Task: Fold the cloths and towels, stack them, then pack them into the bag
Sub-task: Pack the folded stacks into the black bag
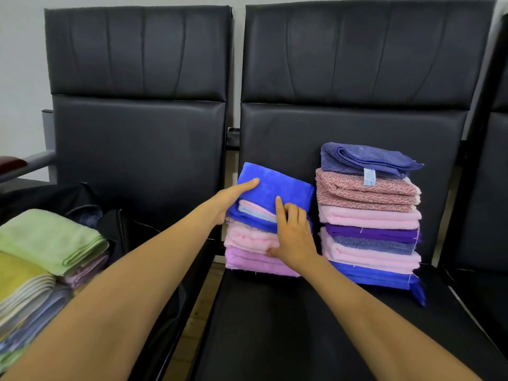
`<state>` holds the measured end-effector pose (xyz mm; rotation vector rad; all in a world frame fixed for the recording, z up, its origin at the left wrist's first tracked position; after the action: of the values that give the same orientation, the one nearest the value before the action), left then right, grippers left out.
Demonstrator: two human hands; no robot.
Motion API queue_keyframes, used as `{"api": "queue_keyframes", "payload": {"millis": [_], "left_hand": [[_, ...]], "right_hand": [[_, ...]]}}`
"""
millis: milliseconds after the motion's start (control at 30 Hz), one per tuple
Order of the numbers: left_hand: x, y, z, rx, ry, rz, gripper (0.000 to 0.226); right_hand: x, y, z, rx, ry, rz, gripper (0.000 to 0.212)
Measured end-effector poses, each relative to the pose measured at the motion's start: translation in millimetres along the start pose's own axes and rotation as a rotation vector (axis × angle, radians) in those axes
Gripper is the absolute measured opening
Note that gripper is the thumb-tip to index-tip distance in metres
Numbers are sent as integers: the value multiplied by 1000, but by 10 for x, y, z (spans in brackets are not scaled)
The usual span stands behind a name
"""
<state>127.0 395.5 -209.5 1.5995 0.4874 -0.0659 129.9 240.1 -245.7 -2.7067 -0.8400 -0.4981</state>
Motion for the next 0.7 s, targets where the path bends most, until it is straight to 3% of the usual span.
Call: {"api": "queue_keyframes", "payload": {"millis": [133, 267, 500, 700], "left_hand": [[89, 24, 30, 80, 46, 34, 71], [82, 121, 59, 165, 145, 126, 62], [35, -12, 45, -37, -38, -112, 41], [57, -59, -36, -96, 74, 24, 52]], "right_hand": [[-11, 16, 53, -13, 50, -2, 120], [-25, 37, 82, -78, 120, 31, 131], [-70, 31, 57, -58, 228, -15, 133], [-66, 18, 110, -43, 194, -17, 125]]}}
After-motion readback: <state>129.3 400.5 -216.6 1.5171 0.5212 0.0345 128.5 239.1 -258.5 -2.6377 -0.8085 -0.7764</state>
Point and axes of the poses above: each hand's wrist, its own x-axis towards the middle knuckle, its own z-axis out of the palm, y = z × x, the point moved 5 cm from there along x, towards the middle knuckle, and after that the axes turned 1 degree about x, right-handed, at the moved point
